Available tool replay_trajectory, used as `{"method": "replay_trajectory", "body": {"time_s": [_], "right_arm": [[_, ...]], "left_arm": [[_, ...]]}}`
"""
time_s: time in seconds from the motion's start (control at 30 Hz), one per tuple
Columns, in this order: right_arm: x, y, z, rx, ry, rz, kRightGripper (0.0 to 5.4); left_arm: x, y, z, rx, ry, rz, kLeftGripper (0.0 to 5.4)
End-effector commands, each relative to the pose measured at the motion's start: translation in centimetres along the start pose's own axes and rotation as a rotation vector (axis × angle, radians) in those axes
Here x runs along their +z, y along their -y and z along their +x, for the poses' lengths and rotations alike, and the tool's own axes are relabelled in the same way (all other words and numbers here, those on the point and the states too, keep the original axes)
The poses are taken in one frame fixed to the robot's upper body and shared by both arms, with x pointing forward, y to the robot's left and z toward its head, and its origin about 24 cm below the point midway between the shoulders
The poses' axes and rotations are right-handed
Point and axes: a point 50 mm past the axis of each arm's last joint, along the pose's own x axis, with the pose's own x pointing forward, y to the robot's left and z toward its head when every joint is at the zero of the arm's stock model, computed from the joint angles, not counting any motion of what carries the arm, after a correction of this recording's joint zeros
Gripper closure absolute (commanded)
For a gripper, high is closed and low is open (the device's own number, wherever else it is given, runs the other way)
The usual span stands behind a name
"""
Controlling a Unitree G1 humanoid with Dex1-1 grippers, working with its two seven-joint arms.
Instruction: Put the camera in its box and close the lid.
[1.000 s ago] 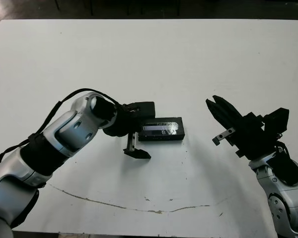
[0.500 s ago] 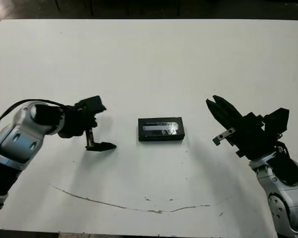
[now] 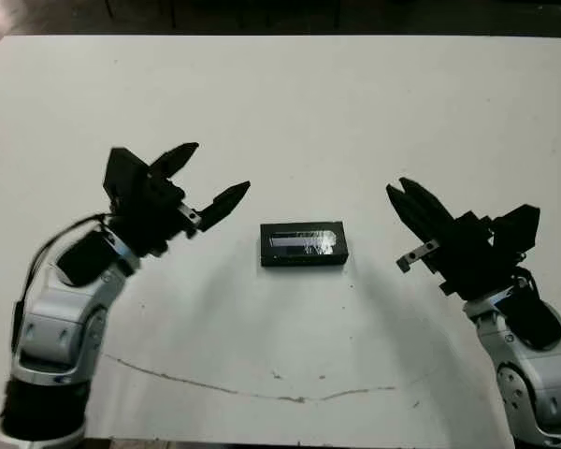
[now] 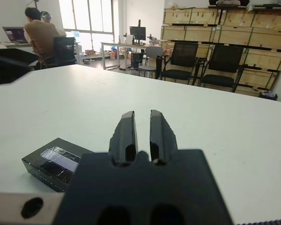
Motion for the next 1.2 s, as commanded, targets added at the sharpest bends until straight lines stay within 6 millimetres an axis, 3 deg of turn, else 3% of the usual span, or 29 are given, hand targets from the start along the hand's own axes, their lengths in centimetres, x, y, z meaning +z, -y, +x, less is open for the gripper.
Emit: {"method": "replay_trajectory", "body": {"time_s": [0.03, 0.13, 0.33, 0.73, 1.2], "right_arm": [[-0.7, -0.1, -0.4, -0.033, -0.036, 0.007, 5.4], [-1.0, -0.1, -0.4, -0.053, -0.04, 0.01, 5.4], [-1.3, 0.2, -0.5, -0.074, -0.032, 0.03, 5.4], [-1.1, 0.2, -0.7, -0.087, -0.032, 0.023, 5.4], [-0.8, 0.0, -0.5, -0.068, -0.017, 0.026, 5.4]], "left_arm": [[-0.4, 2.2, 0.0, 0.044, -0.068, -0.128, 3.23], [-0.3, 3.4, 0.7, 0.042, -0.116, -0.146, 3.94], [-1.7, 3.3, 2.4, 0.099, -0.197, -0.128, 5.33], [-5.6, 5.3, 2.3, 0.012, -0.464, -0.119, 5.37], [-7.2, 7.3, 0.4, -0.133, -0.617, -0.133, 5.37]]}}
